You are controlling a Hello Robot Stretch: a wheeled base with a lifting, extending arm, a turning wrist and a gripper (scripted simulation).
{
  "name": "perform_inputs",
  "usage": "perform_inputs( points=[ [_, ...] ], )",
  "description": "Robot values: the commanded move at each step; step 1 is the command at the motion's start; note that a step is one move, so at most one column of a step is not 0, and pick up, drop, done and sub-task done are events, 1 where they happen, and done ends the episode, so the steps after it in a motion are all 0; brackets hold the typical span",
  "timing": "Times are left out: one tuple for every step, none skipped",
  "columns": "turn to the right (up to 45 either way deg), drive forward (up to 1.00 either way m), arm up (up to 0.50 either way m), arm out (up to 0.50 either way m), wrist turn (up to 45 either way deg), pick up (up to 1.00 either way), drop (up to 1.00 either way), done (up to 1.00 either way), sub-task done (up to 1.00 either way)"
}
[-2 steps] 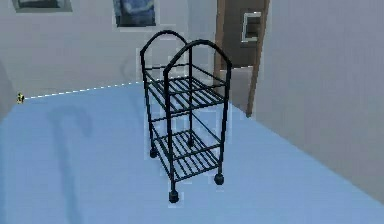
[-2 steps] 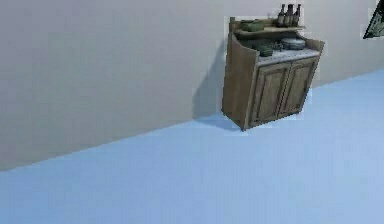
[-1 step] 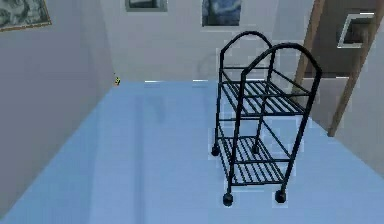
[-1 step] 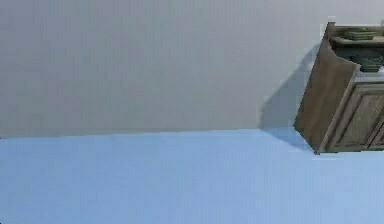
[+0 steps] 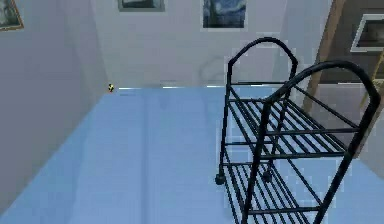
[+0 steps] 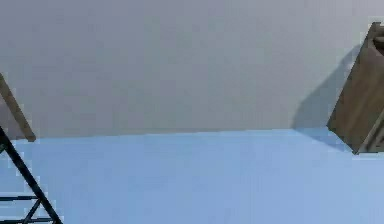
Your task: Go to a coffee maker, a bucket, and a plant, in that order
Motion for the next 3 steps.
perform_inputs(
  points=[
    [-36.0, 0.00, 0.00, 0.00, 0.0, 0.00, 0.00, 0.00, 0.00],
    [0.0, 0.60, 0.00, 0.00, 0.0, 0.00, 0.00, 0.00, 0.00],
    [39.0, 0.00, 0.00, 0.00, 0.0, 0.00, 0.00, 0.00, 0.00]
  ],
)
